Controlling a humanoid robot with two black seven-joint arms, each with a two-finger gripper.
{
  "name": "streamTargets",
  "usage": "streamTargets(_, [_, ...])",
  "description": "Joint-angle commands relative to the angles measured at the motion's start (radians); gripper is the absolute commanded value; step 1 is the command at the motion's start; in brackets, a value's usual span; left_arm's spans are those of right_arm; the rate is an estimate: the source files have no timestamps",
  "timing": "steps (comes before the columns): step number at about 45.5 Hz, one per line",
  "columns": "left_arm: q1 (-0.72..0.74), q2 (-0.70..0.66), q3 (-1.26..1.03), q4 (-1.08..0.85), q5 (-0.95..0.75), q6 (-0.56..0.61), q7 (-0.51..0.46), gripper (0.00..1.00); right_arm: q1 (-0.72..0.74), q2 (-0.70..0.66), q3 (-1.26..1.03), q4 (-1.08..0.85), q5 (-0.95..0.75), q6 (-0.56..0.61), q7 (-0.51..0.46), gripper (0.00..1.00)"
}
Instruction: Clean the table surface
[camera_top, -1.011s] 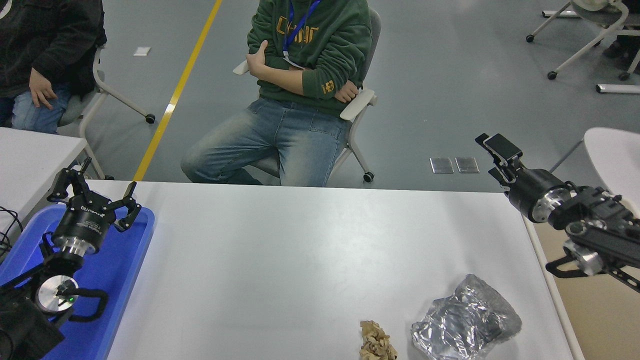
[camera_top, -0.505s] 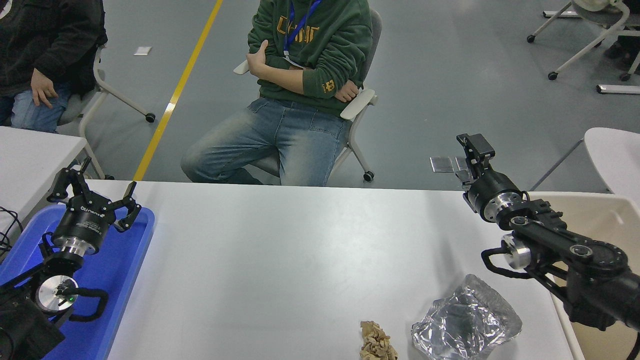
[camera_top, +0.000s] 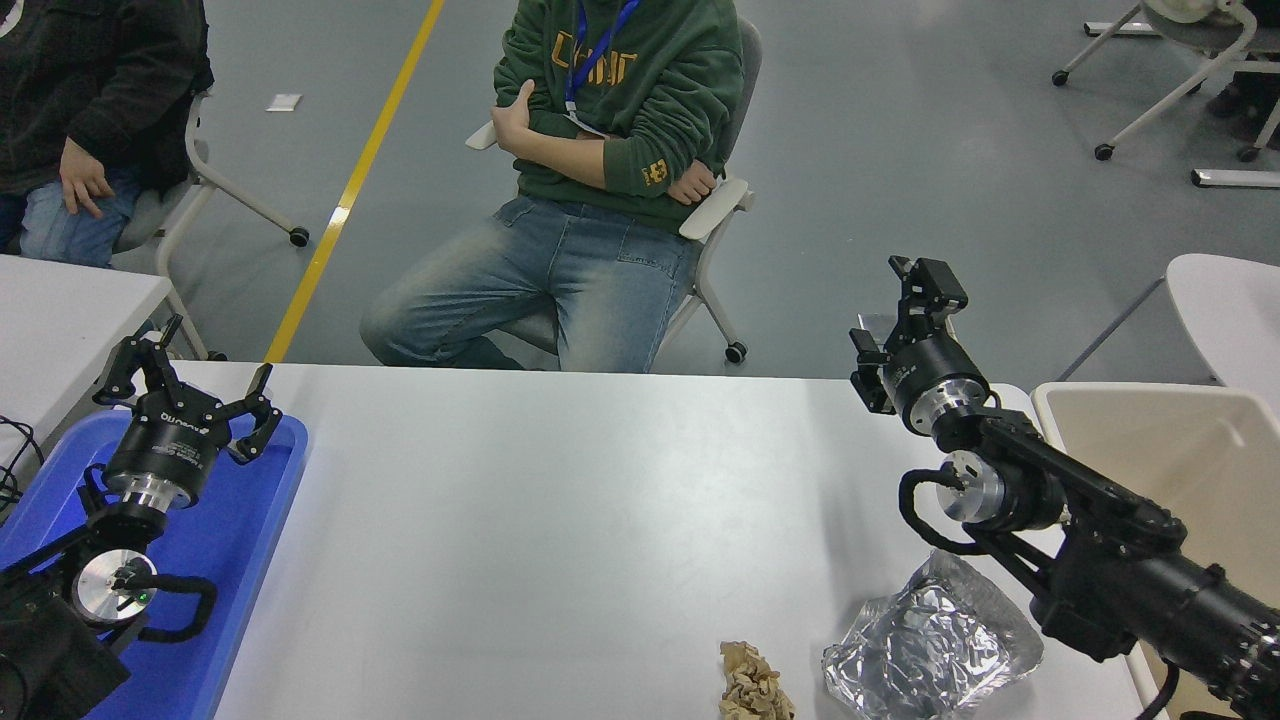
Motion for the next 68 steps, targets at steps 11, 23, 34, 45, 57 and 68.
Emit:
streamTargets(11, [0.000,0.000,0.000,0.000,0.000,0.000,0.000,1.00,-0.017,0.036,0.033,-0.054,0.019,0.041,0.019,0.98])
streamTargets(23, [-0.001,0.000,0.000,0.000,0.000,0.000,0.000,1.00,-0.025,0.029,0.019,-0.060,0.008,0.043,0.019,0.98])
streamTargets(34, [-0.001,0.000,0.000,0.000,0.000,0.000,0.000,1.00,-0.025,0.009,-0.004,-0.060,0.002,0.043,0.019,0.98])
streamTargets(45, [-0.001,0.000,0.000,0.000,0.000,0.000,0.000,1.00,-0.022,0.009,-0.025,-0.087,0.000,0.044,0.019,0.98])
streamTargets(57, [-0.001,0.000,0.000,0.000,0.000,0.000,0.000,1.00,0.001,-0.069,-0.142,-0.080,-0.044,0.031,0.019,0.98])
streamTargets(68, [0.000,0.000,0.000,0.000,0.000,0.000,0.000,1.00,0.049,-0.258,-0.401,-0.028,-0.155,0.037,0.018,0.98])
